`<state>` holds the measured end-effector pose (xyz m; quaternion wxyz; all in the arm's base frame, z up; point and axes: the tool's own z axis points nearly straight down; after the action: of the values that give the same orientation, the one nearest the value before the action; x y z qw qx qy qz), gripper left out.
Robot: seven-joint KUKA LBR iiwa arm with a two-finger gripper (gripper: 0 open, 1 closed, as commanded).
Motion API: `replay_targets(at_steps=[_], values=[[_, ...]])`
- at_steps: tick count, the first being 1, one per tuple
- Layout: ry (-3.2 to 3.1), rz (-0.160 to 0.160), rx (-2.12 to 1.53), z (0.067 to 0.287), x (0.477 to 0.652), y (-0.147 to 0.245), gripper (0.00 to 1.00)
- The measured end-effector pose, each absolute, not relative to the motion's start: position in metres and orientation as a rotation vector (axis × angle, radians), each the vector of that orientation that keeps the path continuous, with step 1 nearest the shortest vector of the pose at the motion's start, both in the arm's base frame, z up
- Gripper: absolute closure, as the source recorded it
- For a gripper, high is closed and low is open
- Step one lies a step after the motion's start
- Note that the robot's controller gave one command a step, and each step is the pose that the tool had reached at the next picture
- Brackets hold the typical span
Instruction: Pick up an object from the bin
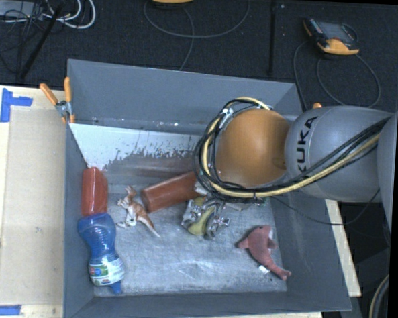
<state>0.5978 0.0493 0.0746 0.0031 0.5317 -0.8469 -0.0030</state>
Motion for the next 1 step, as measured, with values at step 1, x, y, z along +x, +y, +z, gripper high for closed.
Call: replay_targets(at_steps=[1], values=[[-2.655, -0.01, 1.668, 0.1142, 0.5916, 0.0493, 1.0]])
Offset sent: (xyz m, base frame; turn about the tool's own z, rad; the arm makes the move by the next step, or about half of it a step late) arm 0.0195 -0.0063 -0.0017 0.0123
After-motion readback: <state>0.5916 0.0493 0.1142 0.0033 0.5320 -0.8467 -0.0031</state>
